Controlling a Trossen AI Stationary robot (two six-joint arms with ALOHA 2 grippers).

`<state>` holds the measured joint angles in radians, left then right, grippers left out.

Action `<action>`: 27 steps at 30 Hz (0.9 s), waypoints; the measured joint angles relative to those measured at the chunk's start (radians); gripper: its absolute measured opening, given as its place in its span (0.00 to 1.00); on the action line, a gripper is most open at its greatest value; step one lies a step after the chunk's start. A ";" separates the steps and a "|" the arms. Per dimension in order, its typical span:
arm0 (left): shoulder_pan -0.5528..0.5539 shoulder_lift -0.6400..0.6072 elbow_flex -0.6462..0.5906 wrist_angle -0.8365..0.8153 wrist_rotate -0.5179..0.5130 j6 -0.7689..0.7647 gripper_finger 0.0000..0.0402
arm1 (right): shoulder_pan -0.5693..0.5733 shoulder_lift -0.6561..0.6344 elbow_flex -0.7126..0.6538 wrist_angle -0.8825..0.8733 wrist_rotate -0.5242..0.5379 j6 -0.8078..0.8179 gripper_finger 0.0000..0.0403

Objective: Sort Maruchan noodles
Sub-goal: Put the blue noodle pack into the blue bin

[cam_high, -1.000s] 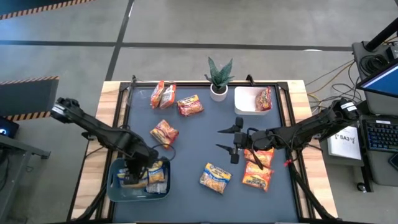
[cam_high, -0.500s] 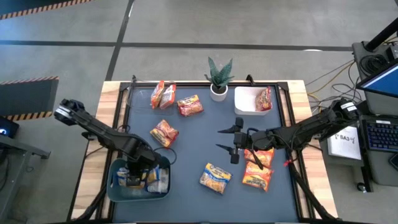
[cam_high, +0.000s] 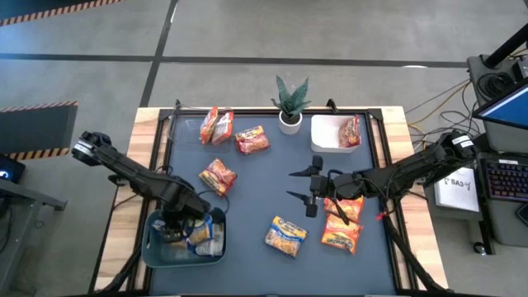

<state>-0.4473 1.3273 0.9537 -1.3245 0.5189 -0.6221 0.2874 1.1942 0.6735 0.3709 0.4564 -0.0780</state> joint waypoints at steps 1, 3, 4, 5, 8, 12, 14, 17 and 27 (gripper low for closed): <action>0.000 0.000 0.009 -0.002 -0.017 0.007 0.44 | 0.000 0.000 0.000 0.000 0.000 0.000 0.63; 0.000 0.000 0.027 0.000 -0.074 0.022 0.44 | 0.000 0.000 0.000 0.000 0.000 0.000 0.63; 0.000 0.000 0.036 0.001 -0.110 0.027 0.44 | 0.000 0.000 0.000 0.000 0.000 0.000 0.63; 0.000 0.000 0.044 -0.002 -0.146 0.029 0.43 | 0.000 0.000 0.000 0.000 0.000 0.000 0.63; 0.000 0.000 0.078 -0.045 -0.178 0.029 0.41 | 0.000 0.000 0.000 0.001 0.002 0.000 0.63; -0.003 -0.001 0.150 -0.129 -0.190 0.017 0.37 | 0.000 0.000 0.000 0.001 0.017 0.000 0.63; -0.015 -0.003 0.181 -0.118 -0.217 0.017 0.33 | 0.000 0.000 0.000 0.001 0.018 0.000 0.63; -0.045 -0.004 0.192 -0.037 -0.243 0.045 0.25 | 0.000 0.000 0.000 0.000 0.018 0.007 0.63; -0.082 -0.003 0.059 0.115 -0.354 0.010 0.03 | 0.000 0.000 0.000 0.000 0.018 0.006 0.63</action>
<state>-0.5293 1.3239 1.0132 -1.2098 0.1650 -0.6126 0.2874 1.1946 0.6735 0.3710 0.4740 -0.0715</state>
